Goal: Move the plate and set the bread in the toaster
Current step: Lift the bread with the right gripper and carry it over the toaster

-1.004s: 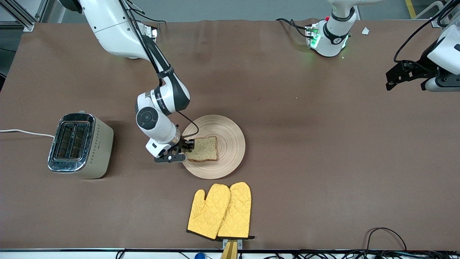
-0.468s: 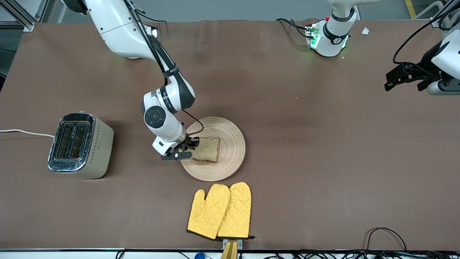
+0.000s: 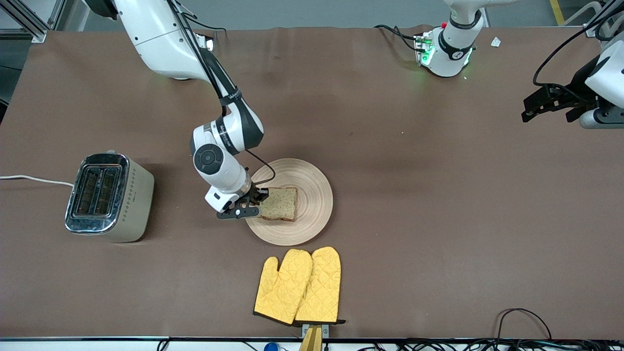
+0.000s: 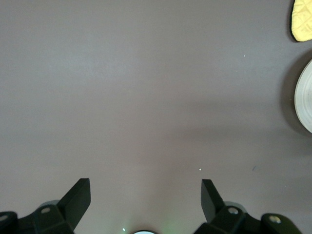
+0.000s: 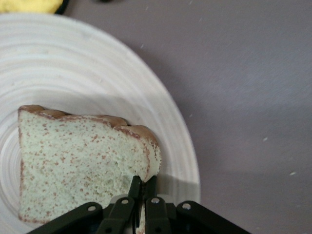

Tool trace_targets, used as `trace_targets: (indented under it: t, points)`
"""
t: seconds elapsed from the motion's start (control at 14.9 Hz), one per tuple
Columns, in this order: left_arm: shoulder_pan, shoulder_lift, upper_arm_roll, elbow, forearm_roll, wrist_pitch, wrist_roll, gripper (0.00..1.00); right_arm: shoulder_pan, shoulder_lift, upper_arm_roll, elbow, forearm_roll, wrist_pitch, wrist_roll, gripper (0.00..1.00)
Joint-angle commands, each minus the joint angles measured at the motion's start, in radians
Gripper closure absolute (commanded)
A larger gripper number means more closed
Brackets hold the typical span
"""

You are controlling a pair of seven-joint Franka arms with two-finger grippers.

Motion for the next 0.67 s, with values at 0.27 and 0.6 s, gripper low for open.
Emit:
trace_targets:
  t: [0.27,0.6]
  points:
    - [0.008,-0.005,0.001,0.015,-0.005,-0.052,0.0,0.0,-0.016,-0.084,-0.116,0.347,-0.247,-0.596,-0.01,1.0]
    - [0.003,0.003,-0.006,0.034,-0.003,-0.05,-0.006,0.0,-0.025,-0.158,-0.18,0.402,-0.588,-0.762,-0.08,1.0]
